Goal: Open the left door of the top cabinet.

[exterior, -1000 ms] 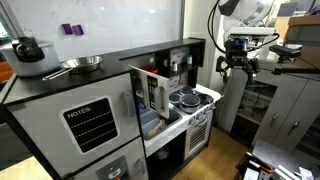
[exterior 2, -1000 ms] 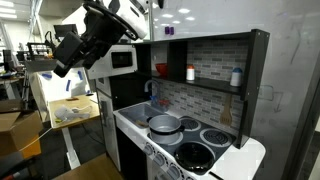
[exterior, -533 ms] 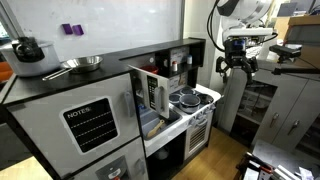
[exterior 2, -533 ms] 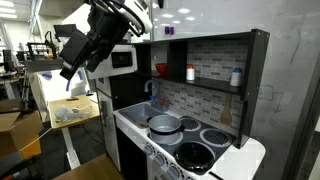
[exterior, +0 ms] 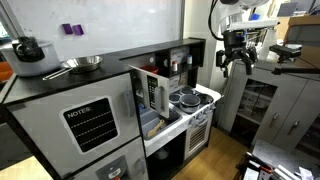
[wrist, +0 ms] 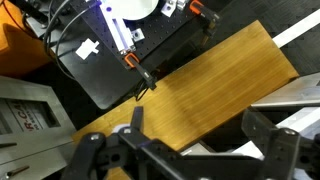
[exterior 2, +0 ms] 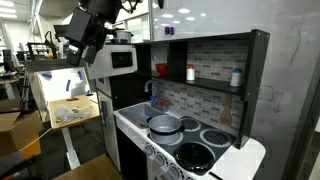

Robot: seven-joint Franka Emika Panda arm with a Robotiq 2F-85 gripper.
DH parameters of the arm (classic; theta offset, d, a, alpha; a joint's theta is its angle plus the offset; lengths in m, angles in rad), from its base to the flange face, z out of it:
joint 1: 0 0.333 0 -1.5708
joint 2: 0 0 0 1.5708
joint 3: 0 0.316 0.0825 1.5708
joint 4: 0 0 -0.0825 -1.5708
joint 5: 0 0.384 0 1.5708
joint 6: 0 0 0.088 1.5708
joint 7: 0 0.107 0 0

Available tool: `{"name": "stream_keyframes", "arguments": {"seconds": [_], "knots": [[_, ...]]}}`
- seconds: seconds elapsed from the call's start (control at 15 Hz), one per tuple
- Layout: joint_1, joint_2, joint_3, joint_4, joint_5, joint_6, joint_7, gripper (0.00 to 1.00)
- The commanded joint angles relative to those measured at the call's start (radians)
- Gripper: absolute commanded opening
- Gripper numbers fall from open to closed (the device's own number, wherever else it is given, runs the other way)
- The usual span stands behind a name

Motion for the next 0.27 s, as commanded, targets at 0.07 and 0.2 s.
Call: {"name": "stream_keyframes", "arguments": {"seconds": [0.07, 0.2], "knots": [[-0.004, -0.028, 0.007, -0.023, -0.007, 0.020, -0.007, 1.00], [-0.004, -0.034, 0.007, -0.030, -0.008, 0.029, -0.010, 1.00]]}}
